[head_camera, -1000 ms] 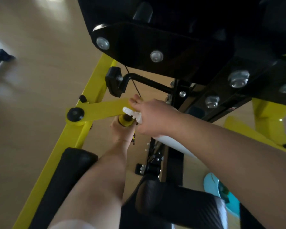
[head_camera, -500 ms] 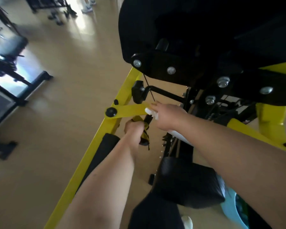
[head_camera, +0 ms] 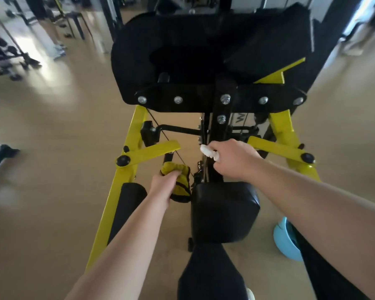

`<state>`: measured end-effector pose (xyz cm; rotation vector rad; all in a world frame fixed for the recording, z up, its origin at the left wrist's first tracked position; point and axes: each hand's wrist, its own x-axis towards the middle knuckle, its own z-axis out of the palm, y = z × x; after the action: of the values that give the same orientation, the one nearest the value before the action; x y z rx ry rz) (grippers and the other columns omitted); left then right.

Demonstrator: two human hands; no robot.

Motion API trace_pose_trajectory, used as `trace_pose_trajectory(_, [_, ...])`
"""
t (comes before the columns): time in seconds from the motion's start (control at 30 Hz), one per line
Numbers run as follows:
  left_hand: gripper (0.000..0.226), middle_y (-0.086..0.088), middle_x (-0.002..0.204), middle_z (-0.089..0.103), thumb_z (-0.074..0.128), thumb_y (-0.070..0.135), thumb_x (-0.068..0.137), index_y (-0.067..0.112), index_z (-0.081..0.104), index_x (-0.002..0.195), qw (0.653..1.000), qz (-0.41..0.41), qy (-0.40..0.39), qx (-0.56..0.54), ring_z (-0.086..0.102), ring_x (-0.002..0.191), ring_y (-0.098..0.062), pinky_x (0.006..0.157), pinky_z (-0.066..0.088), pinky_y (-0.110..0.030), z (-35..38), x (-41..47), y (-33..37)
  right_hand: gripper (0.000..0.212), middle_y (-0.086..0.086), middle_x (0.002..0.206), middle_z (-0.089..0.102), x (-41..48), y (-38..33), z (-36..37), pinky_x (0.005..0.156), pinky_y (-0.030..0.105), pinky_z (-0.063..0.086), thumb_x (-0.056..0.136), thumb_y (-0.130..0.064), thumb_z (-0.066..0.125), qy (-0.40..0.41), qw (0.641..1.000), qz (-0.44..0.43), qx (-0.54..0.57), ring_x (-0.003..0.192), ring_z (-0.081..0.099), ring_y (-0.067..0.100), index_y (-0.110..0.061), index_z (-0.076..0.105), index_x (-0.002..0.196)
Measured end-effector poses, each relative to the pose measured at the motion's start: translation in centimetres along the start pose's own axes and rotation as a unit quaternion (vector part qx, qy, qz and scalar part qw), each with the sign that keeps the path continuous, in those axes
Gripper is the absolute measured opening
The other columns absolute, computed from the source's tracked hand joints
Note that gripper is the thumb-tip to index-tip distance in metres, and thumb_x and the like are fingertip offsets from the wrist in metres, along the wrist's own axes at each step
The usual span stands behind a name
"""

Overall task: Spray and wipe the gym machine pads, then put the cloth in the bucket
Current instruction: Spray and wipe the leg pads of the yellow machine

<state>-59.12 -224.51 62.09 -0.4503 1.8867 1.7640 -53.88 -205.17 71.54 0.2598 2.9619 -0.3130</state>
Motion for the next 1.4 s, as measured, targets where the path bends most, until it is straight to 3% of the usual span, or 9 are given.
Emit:
trace_pose_trajectory(0.3, [0.017,-0.009,0.097,0.078,0.068,0.024,0.095,0.018,0.075,0.109,0.993,0.112,0.033,-0.007,0.075,0.090,-0.032,0.083,0.062,-0.057,-0.1,-5.8,-1.3,0.027,-0.006,0.083,0.061,-7.9,2.9,-1.5,0.056,0.032,0.049,0.087,-0.022,0.060,0.026,0.998,0.052,-0.029,0.070,0.057,0.016,-0.028,0.058,0.114])
trace_pose_trajectory(0.4, [0.019,-0.005,0.100,0.078,0.072,0.026,0.091,0.021,0.074,0.109,0.988,0.148,0.045,-0.009,0.075,0.093,-0.031,0.082,0.062,-0.058,0.2,-8.4,-2.3,0.029,-0.007,0.085,0.061,-11.1,3.1,-0.7,0.066,0.037,0.057,0.088,-0.025,0.061,0.018,0.999,0.038,-0.016,0.074,0.060,0.017,-0.028,0.058,0.117])
trace_pose_trajectory(0.57, [0.024,0.003,0.104,0.071,0.078,0.023,0.090,0.026,0.065,0.110,0.981,0.183,0.054,-0.018,0.068,0.096,-0.014,0.084,0.056,-0.034,1.9,-14.5,-5.2,0.031,-0.004,0.088,0.060,-16.8,2.6,2.1,0.073,0.042,0.061,0.089,-0.028,0.065,0.004,1.000,0.013,0.024,0.077,0.063,0.021,-0.026,0.054,0.118])
trace_pose_trajectory(0.8, [0.024,-0.004,0.101,0.077,0.080,0.025,0.088,0.019,0.072,0.110,0.990,0.140,-0.003,0.006,0.074,0.095,-0.028,0.076,0.064,-0.050,3.4,-20.0,-11.4,0.024,-0.004,0.085,0.061,-22.0,1.3,8.0,0.069,0.040,0.061,0.090,-0.029,0.066,-0.053,0.996,-0.009,0.073,0.074,0.063,0.019,-0.027,0.052,0.109])
trace_pose_trajectory(0.9, [0.027,-0.010,0.104,0.074,0.071,0.006,0.091,0.020,0.071,0.114,0.989,0.110,-0.096,0.010,0.072,0.096,-0.033,0.065,0.062,-0.041,2.8,-20.6,-13.7,0.019,-0.004,0.086,0.061,-23.0,0.8,10.9,0.069,0.041,0.061,0.090,-0.028,0.062,-0.077,0.993,0.004,0.087,0.075,0.063,0.020,-0.026,0.051,0.105])
trace_pose_trajectory(1.03, [0.054,-0.006,0.127,0.066,0.076,0.006,0.089,0.036,0.057,0.130,0.978,0.027,-0.205,0.035,0.067,0.114,-0.021,0.090,0.059,-0.035,1.7,-19.8,-16.5,0.014,-0.003,0.089,0.064,-23.3,0.7,15.0,0.072,0.037,0.062,0.093,-0.027,0.060,-0.125,0.986,0.022,0.111,0.078,0.065,0.017,-0.023,0.054,0.106])
trace_pose_trajectory(1.13, [0.046,-0.002,0.121,0.071,0.083,0.016,0.085,0.033,0.064,0.123,0.980,0.019,-0.180,0.084,0.068,0.114,-0.021,0.103,0.055,-0.046,1.4,-17.6,-18.5,0.011,-0.003,0.088,0.061,-23.2,0.5,18.2,0.064,0.026,0.054,0.095,-0.024,0.062,-0.169,0.973,0.034,0.152,0.079,0.063,0.015,-0.022,0.056,0.104])
trace_pose_trajectory(1.23, [0.040,-0.001,0.105,0.076,0.088,0.023,0.078,0.026,0.070,0.114,0.977,0.015,-0.156,0.147,0.073,0.103,-0.024,0.095,0.058,-0.054,1.2,-15.4,-20.8,0.018,-0.007,0.085,0.055,-23.1,0.8,20.9,0.063,0.022,0.045,0.094,-0.022,0.068,-0.205,0.955,0.051,0.209,0.079,0.059,0.013,-0.018,0.059,0.109])
trace_pose_trajectory(1.4, [0.058,0.000,0.100,0.078,0.088,0.049,0.056,0.028,0.072,0.107,0.971,-0.038,-0.146,0.185,0.075,0.097,-0.025,0.087,0.059,-0.060,0.2,-10.4,-25.5,0.046,-0.010,0.113,0.066,-21.8,2.5,26.0,0.092,0.031,0.055,0.087,-0.038,0.079,-0.323,0.871,0.103,0.354,0.101,0.063,0.011,-0.034,0.059,0.129])
